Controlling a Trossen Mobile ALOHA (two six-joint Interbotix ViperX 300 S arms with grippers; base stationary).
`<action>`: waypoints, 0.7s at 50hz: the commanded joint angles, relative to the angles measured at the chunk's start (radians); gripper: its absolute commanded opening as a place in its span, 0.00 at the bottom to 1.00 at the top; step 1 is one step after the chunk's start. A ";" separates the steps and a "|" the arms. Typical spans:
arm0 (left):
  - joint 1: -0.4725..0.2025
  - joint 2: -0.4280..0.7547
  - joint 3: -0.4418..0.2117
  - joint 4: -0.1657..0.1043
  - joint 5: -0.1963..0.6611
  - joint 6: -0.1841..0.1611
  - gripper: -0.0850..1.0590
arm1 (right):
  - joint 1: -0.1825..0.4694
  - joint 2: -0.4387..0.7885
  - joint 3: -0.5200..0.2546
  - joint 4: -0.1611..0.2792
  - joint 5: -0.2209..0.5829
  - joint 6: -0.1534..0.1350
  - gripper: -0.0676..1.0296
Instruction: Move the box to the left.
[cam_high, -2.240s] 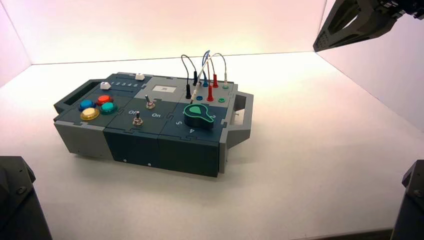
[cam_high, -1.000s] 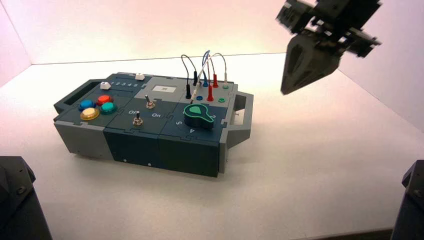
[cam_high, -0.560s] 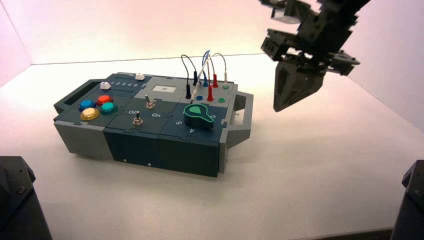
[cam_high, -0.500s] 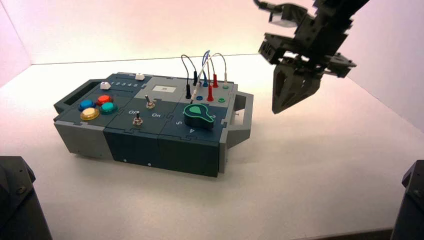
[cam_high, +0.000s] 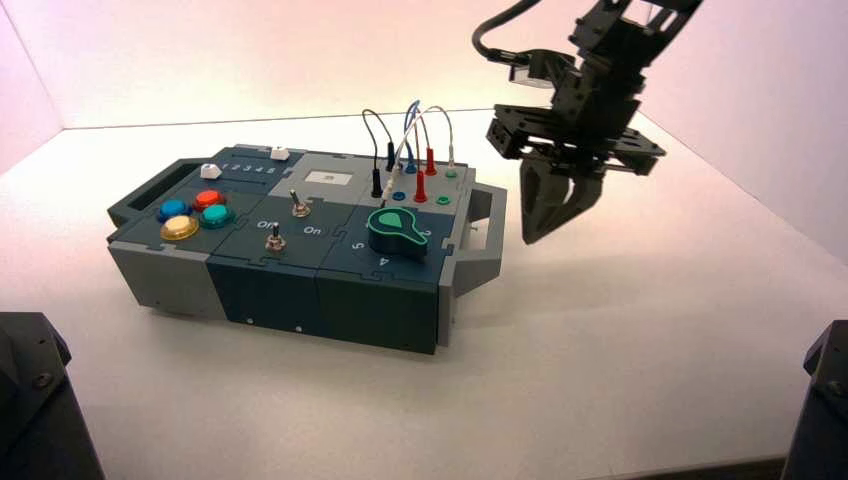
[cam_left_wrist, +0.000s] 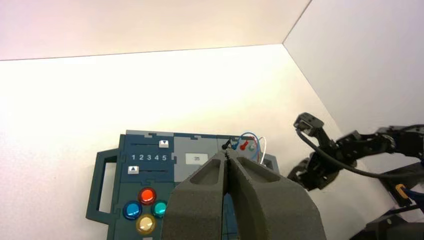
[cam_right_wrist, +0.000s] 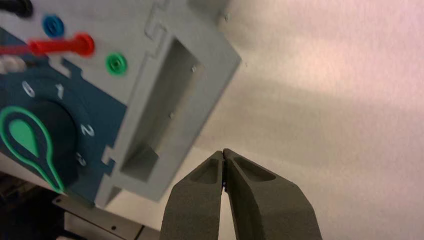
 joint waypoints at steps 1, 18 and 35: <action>0.002 0.000 -0.025 -0.002 -0.002 0.003 0.05 | 0.029 -0.005 -0.044 0.011 -0.002 -0.002 0.04; 0.002 -0.003 -0.015 -0.003 -0.002 0.003 0.05 | 0.101 0.069 -0.138 0.040 0.017 0.000 0.04; 0.003 -0.003 -0.012 -0.002 -0.002 0.006 0.05 | 0.166 0.153 -0.247 0.066 0.041 0.000 0.04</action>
